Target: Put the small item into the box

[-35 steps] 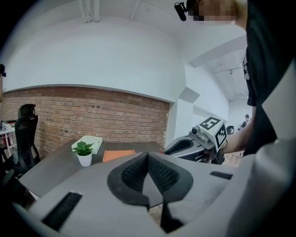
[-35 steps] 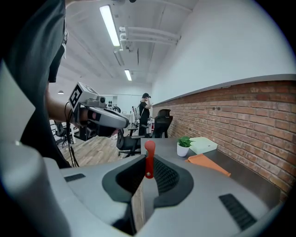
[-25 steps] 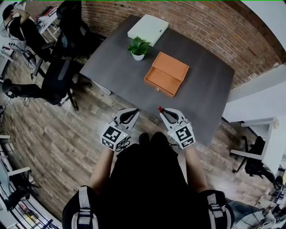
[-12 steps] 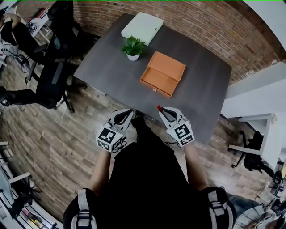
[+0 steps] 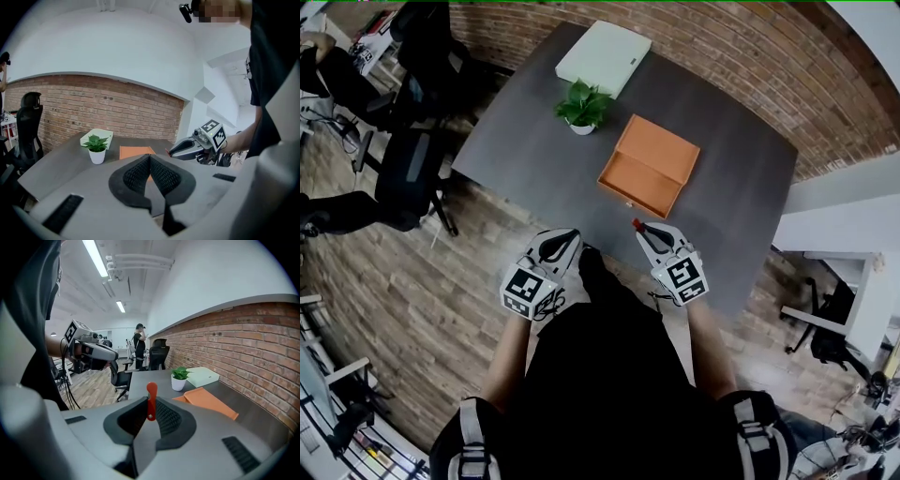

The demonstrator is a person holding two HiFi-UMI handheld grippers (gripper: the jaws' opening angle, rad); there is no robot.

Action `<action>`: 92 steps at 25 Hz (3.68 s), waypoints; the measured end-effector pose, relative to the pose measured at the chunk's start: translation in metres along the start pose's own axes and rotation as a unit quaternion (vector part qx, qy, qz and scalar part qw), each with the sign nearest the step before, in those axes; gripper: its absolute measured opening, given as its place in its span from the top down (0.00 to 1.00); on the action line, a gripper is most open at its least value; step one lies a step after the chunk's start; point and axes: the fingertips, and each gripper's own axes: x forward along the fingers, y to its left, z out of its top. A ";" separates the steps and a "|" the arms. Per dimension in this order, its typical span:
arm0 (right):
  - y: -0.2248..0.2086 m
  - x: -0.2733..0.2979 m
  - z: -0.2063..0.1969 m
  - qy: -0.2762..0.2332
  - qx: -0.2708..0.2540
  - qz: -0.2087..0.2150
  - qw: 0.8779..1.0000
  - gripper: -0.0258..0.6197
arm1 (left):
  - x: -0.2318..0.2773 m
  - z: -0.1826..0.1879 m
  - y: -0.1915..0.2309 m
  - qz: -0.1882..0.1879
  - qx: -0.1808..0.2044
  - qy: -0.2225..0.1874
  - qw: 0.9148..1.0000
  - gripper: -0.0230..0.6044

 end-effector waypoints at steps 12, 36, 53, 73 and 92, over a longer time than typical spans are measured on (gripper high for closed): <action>-0.068 0.052 -0.018 0.025 0.019 -0.017 0.999 0.86 | 0.051 0.017 0.025 -0.030 0.010 0.022 0.999 0.93; -0.121 0.140 -0.093 0.164 0.048 -0.034 0.985 0.86 | 0.088 -0.002 0.051 -0.069 -0.016 0.051 0.996 0.93; -0.140 0.182 -0.131 0.238 0.054 -0.036 0.969 0.86 | 0.112 -0.010 0.052 -0.110 -0.024 0.067 0.991 0.93; -0.143 0.189 -0.145 0.255 0.069 -0.037 0.964 0.86 | 0.120 -0.011 0.058 -0.113 -0.022 0.076 0.990 0.93; -0.132 0.176 -0.127 0.199 0.022 -0.047 0.979 0.77 | 0.098 -0.004 0.070 -0.078 -0.006 0.076 0.994 0.93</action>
